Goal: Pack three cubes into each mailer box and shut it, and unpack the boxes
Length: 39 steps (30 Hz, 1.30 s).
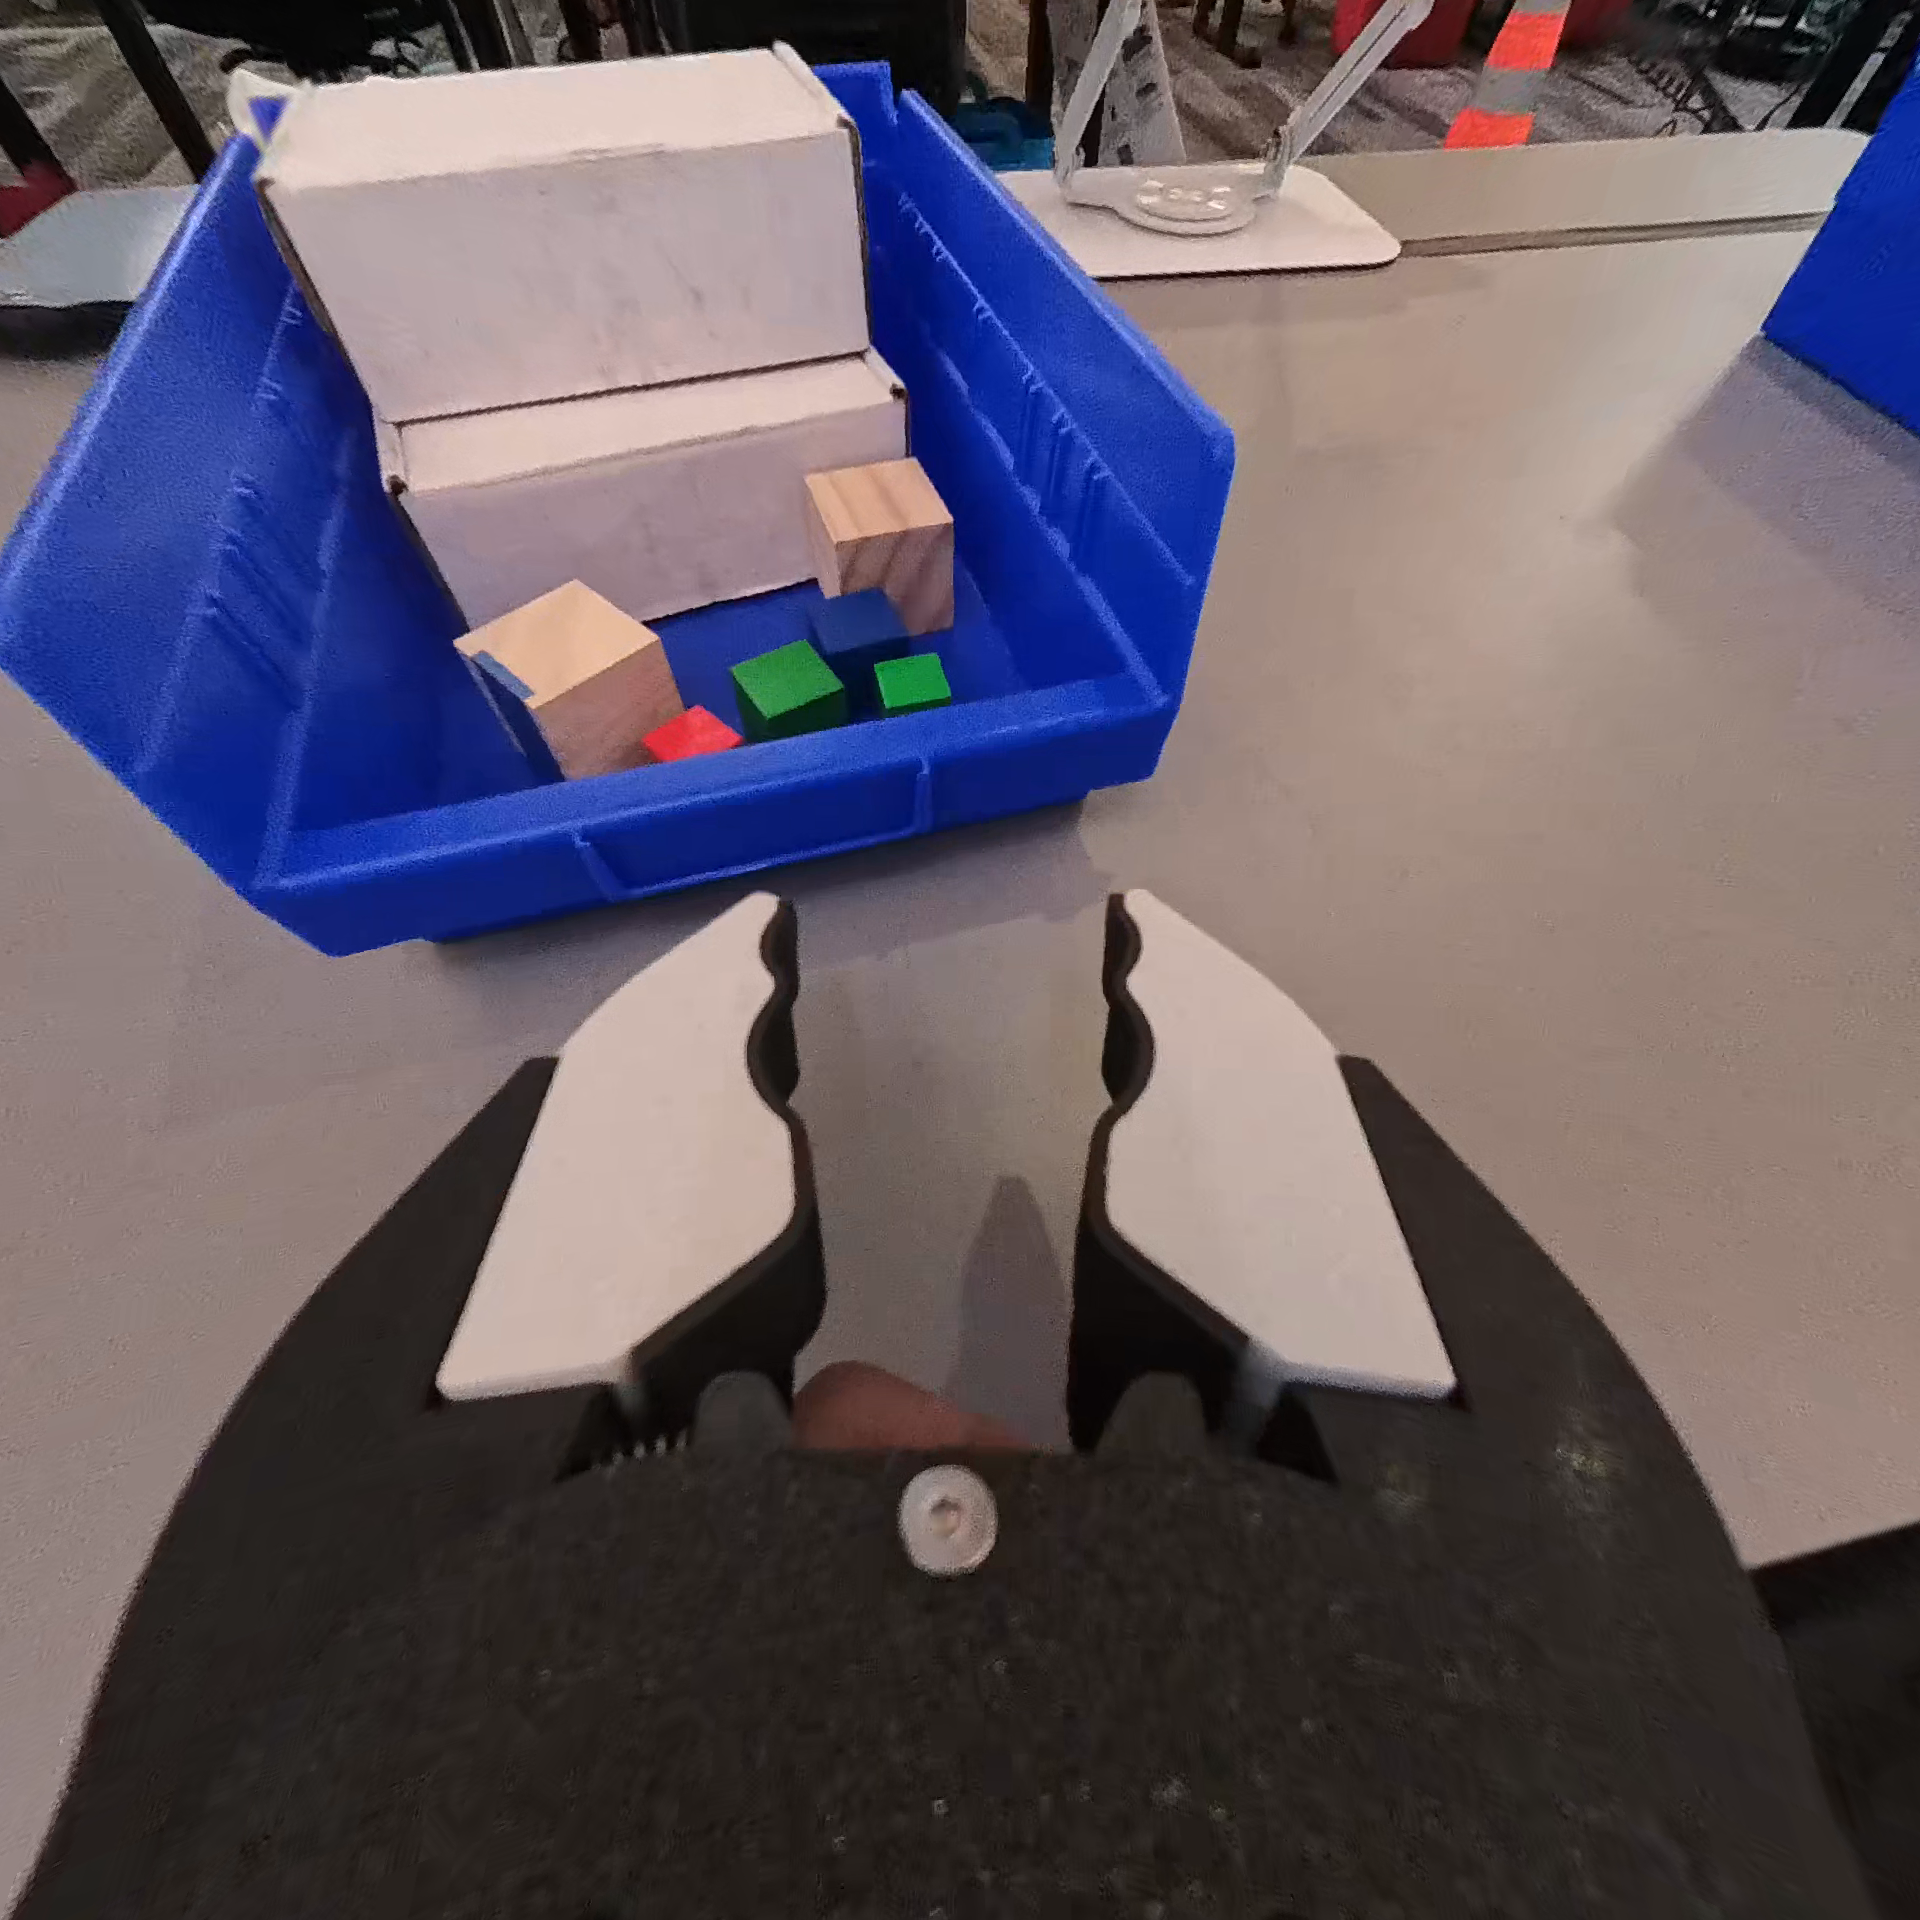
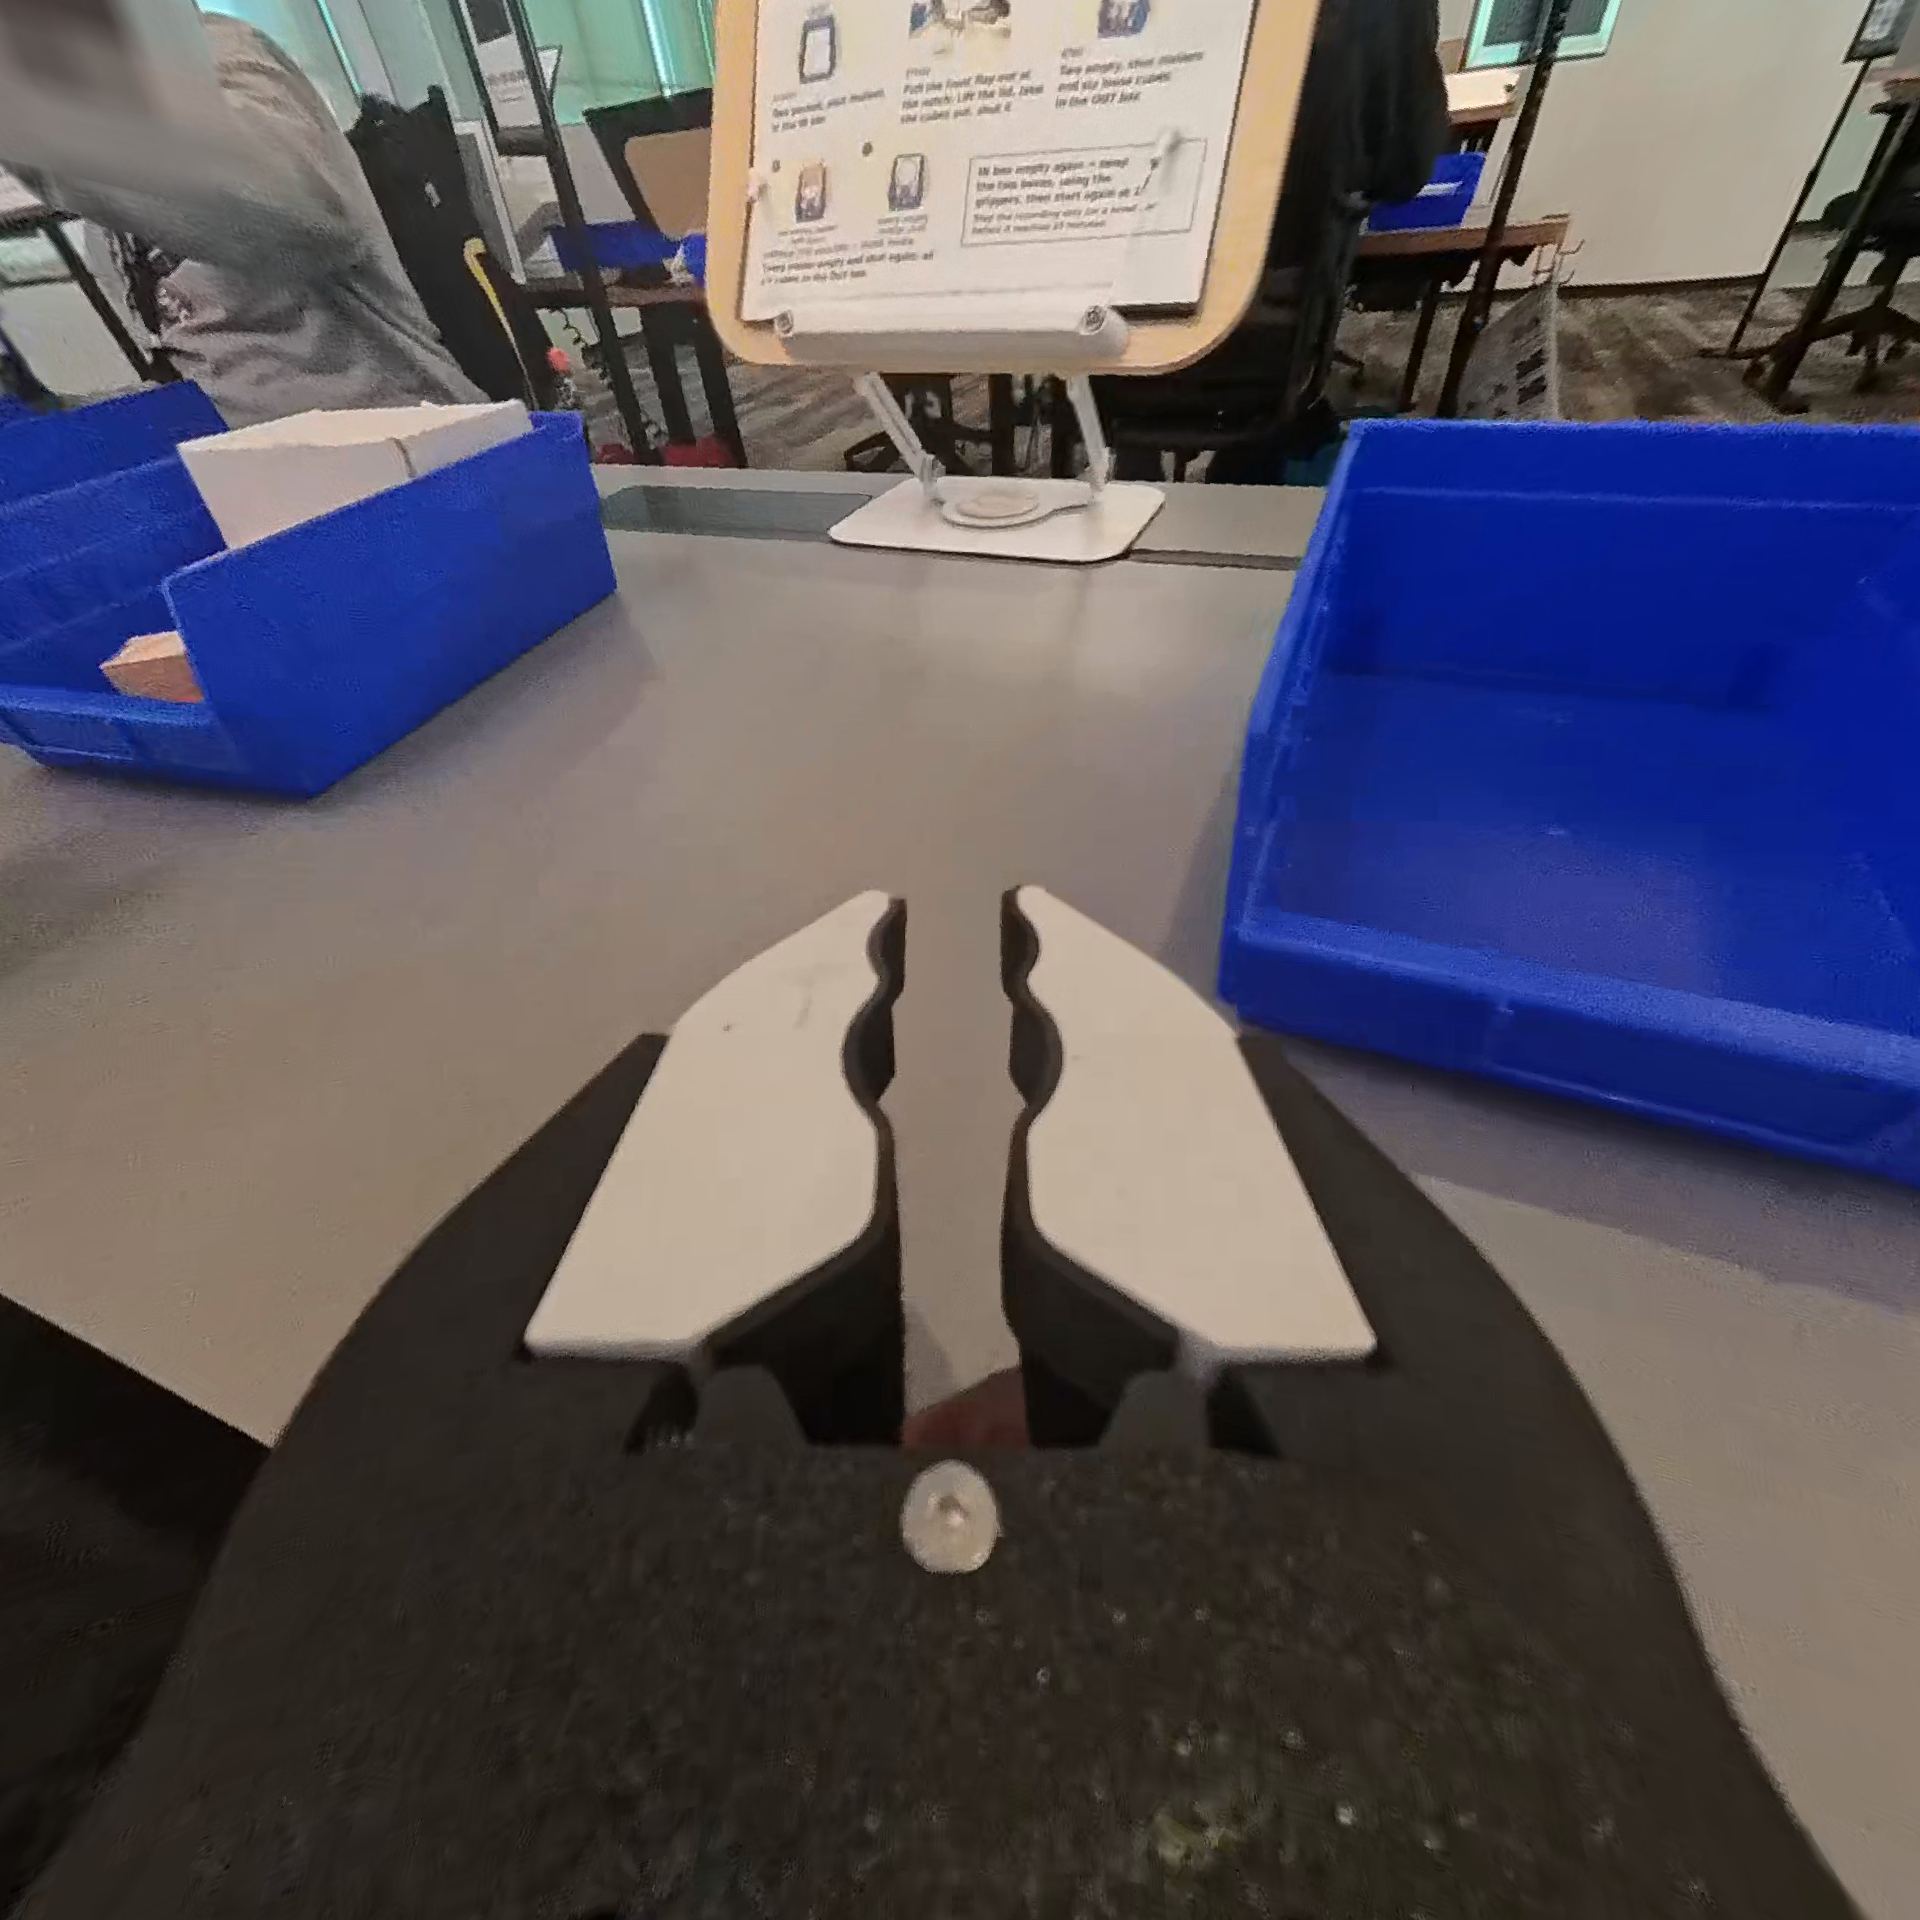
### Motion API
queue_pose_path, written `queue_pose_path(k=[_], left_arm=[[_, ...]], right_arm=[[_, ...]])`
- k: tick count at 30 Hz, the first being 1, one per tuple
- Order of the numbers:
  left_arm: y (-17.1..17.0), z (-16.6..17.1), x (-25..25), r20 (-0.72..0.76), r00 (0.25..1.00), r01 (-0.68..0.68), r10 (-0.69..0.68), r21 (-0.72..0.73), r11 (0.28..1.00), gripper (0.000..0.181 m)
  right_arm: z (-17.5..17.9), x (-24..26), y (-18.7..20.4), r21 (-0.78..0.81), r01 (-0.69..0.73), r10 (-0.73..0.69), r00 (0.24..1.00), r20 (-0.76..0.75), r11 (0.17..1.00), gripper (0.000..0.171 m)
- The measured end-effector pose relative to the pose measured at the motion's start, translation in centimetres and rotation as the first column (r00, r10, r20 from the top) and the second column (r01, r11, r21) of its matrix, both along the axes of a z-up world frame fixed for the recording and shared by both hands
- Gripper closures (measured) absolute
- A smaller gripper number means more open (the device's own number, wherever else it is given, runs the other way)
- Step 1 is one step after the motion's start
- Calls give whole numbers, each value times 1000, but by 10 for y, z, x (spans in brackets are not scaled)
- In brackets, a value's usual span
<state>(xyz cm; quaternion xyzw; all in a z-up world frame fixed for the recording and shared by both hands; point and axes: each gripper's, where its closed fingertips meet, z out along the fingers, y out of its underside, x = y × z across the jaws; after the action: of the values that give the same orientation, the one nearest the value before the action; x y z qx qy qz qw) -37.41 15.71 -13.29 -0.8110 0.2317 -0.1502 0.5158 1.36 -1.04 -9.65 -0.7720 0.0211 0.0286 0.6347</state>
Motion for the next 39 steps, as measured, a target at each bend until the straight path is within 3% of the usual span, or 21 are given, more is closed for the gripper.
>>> queue_pose_path(k=[7, 16, 24, 29, 34, 39], left_arm=[[-4, -8, 6, -21, 999, 42, -42, -23, 999, 121], [-8, -12, 8, 5, 998, 67, -67, -54, 996, 121], [-3, -14, -1, -56, 998, 20, -22, -39, 999, 121], [-3, -9, 7, 33, 998, 49, -47, -57, 997, 123], [-5, -13, 11, 21, 998, 65, -64, -68, 996, 122], [-6, -16, 20, 35, 995, 100, -97, -99, 990, 120]], right_arm=[[-9, -9, 11, -27, -12, 15, 991, 131, 1000, 156], [-19, 0, 19, -72, -5, 6, 1000, 9, 997, 156], [-22, 3, 20, -75, 1, -2, 1000, -15, 997, 158], [-24, -5, 22, -88, -17, 15, 1000, -22, 996, 159], [-22, -8, 20, -78, -12, 16, 999, 47, 997, 159], [-26, -11, 21, -94, -25, 21, 999, -40, 995, 159]])
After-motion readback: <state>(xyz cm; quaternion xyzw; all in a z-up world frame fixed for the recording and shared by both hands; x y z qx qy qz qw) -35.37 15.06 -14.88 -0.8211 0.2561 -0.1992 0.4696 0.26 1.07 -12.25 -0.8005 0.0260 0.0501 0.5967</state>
